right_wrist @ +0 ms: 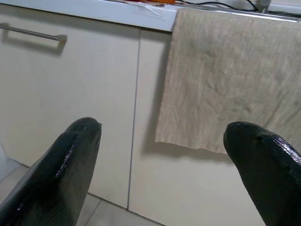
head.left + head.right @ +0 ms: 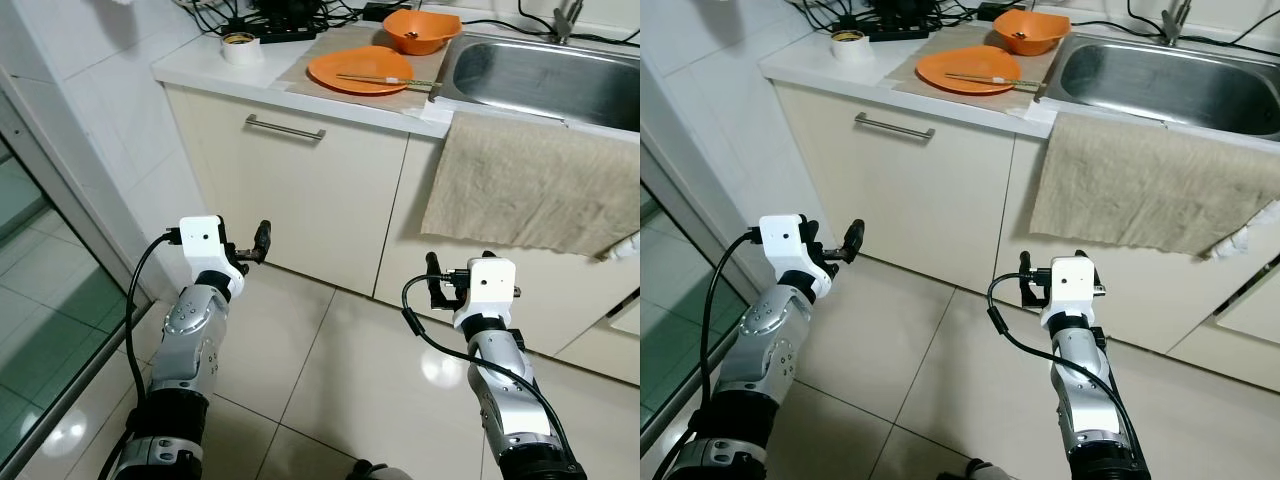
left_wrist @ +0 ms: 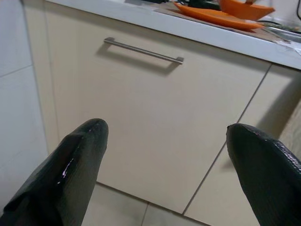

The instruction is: Kitchen organization

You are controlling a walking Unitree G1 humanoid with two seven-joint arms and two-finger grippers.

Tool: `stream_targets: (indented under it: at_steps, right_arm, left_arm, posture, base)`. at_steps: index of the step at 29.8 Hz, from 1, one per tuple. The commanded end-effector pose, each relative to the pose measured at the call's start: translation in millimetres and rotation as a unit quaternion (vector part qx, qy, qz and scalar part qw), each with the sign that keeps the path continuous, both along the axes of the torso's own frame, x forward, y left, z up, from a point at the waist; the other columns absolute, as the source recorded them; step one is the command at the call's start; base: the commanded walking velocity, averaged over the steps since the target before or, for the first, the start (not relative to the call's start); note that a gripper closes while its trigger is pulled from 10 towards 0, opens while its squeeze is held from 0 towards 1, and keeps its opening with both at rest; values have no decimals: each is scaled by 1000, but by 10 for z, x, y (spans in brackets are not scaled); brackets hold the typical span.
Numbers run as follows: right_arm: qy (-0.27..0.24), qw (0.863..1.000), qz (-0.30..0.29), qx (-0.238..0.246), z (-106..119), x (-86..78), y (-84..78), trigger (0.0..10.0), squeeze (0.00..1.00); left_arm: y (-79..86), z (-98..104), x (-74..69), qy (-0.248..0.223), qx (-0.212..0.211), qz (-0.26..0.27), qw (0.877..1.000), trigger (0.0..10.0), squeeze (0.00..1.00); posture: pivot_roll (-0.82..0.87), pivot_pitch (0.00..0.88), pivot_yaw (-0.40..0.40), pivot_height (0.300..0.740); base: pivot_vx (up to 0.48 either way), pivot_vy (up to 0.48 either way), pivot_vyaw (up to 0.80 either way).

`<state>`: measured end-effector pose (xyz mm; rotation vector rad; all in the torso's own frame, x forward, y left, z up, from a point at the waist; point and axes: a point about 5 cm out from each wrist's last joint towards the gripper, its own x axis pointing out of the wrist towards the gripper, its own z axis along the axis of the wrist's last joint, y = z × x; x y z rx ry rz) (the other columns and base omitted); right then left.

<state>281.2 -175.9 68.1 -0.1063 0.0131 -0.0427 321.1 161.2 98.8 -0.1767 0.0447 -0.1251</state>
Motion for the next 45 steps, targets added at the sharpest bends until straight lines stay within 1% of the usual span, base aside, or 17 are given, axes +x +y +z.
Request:
stream_targets:
  at_steps: [1,2,3,4,5,6,7,15,21,37,45]
  right_arm:
    - [5,1000,5,-1,-5,14,1,10000,0]
    - [5,1000,5,-1,-4,16,1,10000,0]
    - [4,1000,5,-4,-2,17,-1,10000,0]
    - [4,1000,5,-5,-3,20,-4,10000,0]
    - [4,1000,5,-5,-3,20,-4,10000,0]
    - [5,1000,5,-6,-4,26,-3,10000,0]
    - [5,1000,4,-6,-5,30,-2,10000,0]
    - [3,1000,5,-6,1,53,16,10000,0]
    - [2,1000,4,-7,2,57,13,10000,0]
    - [4,1000,3,-4,-18,42,11,10000,0]
    - [5,1000,5,-2,-24,59,32,10000,0]
  left_arm:
    - [6,38,34,-7,2,-4,1000,10000,0]
    - [5,40,37,-7,7,-6,1000,10000,0]
    - [-3,34,41,-6,27,-12,1000,10000,0]
    - [-30,15,42,-4,72,-28,997,10000,0]
    - [-30,15,42,-4,72,-28,997,10000,0]
    - [-48,4,45,-7,106,-35,994,10000,0]
    - [-54,5,47,-10,114,-38,993,10000,0]
    - [-59,19,73,-18,115,-39,992,10000,0]
    - [-45,8,88,-14,98,-29,995,10000,0]
    - [-31,-6,81,-18,101,-34,994,10000,0]
    - [-40,-5,89,-21,96,-33,995,10000,0]
  posture:
    - [-30,0,48,740]
    - [-31,0,49,740]
    - [-31,0,48,740]
    - [-30,0,49,740]
    - [-30,0,49,740]
    - [-30,0,51,740]
    - [-30,0,52,740]
    - [-33,0,54,740]
    - [-34,0,52,740]
    - [-33,0,51,740]
    - [-32,0,54,740]
  base:
    - [0,0,-738]
    - [0,0,-738]
    - [0,0,-744]
    - [0,0,-738]
    - [0,0,-738]
    - [0,0,-738]
    - [0,0,-744]
    - [0,0,-734]
    - [0,0,-728]
    - [0,0,-719]
    - [0,0,-709]
